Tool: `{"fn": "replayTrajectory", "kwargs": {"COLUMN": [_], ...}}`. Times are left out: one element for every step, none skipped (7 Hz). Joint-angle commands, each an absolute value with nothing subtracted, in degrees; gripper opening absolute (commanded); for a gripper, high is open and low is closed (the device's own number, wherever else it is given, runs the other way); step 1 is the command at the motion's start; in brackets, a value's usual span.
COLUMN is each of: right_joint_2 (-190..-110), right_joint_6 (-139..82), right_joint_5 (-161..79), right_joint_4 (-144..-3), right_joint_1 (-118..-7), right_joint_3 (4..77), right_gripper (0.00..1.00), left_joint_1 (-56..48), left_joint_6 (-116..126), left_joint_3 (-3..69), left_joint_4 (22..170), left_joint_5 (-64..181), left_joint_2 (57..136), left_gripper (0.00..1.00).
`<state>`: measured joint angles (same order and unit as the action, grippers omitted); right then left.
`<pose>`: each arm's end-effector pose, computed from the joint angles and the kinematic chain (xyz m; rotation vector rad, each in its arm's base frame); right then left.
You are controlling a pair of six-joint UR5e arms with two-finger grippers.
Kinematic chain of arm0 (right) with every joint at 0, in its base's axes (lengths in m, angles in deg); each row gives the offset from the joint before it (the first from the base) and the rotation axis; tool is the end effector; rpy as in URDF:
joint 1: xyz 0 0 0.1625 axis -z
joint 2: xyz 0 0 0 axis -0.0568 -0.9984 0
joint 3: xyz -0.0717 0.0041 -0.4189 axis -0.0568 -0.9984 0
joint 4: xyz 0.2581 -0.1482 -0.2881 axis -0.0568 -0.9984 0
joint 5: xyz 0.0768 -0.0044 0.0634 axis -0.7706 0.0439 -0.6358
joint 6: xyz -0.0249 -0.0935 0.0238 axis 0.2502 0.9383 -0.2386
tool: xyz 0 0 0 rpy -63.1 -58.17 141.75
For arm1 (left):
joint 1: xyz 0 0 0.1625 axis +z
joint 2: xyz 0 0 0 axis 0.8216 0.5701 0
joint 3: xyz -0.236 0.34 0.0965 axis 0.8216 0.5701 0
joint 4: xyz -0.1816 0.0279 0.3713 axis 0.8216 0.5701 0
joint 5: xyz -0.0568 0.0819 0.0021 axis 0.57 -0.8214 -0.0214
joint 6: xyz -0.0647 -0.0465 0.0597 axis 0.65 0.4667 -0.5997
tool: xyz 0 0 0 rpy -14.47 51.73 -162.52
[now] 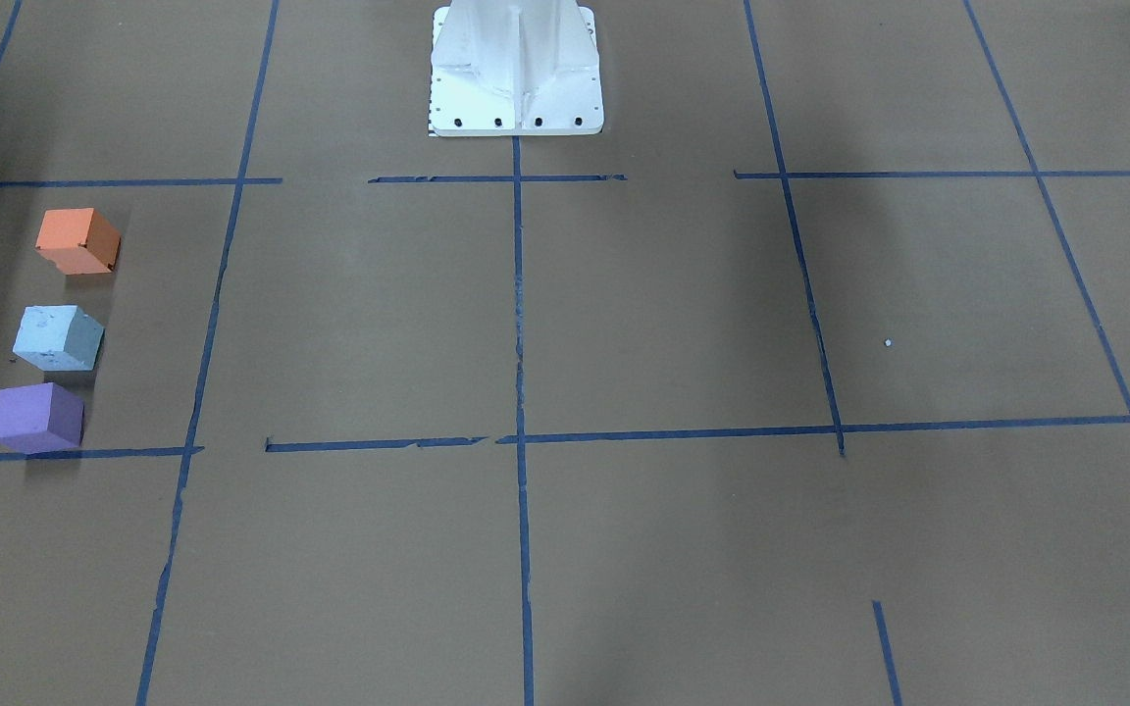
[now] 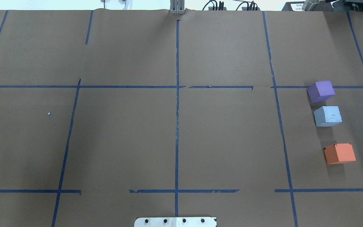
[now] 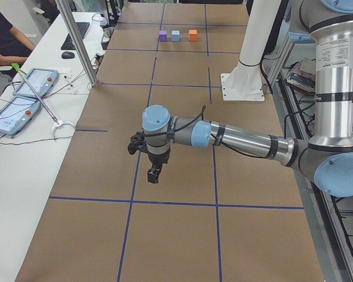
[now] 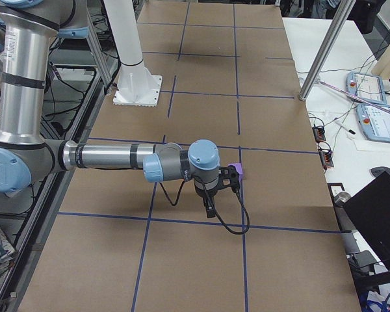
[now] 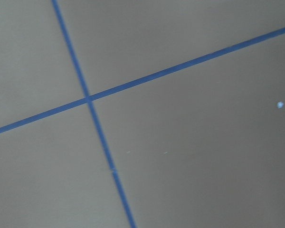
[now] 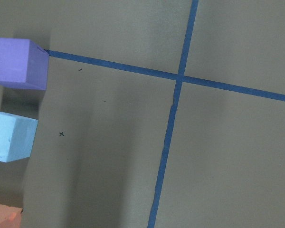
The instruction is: Place blue block between orange and purple blocks
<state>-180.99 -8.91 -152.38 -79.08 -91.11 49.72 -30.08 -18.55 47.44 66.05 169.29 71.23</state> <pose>0.0477 -0.4249 0.6246 0.1574 -0.7722 -0.1470 -0.0291 -0.4553 0.5810 0.1268 0.7379 0.2647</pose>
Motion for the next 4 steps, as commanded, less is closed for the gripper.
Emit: {"fn": "replayTrajectory", "kwargs": {"right_joint_2": [-180.7,-181.1,-181.5,-181.5], "right_joint_6": [-8.4,-8.1,-8.0,-8.1], "right_joint_5": [-152.8,-153.8,-153.4,-153.8], "right_joint_4": [-78.9,-79.0,-78.9,-78.8], "right_joint_1": [-91.4,-91.5,-91.5,-91.5], "right_joint_3": [47.9,49.4,49.5,49.8], "right_gripper": [1.00,1.00,1.00,1.00], "left_joint_1": [-32.9,-33.0,-33.0,-32.9], "left_joint_6": [-19.4,-19.2,-19.5,-19.6], "left_joint_3": [45.1,46.1,47.5,47.6], "left_joint_4": [65.9,66.2,66.6,66.7], "left_joint_5": [175.1,174.8,174.7,174.4], "left_joint_2": [70.8,70.5,70.4,70.1], "left_gripper": [1.00,1.00,1.00,1.00]}}
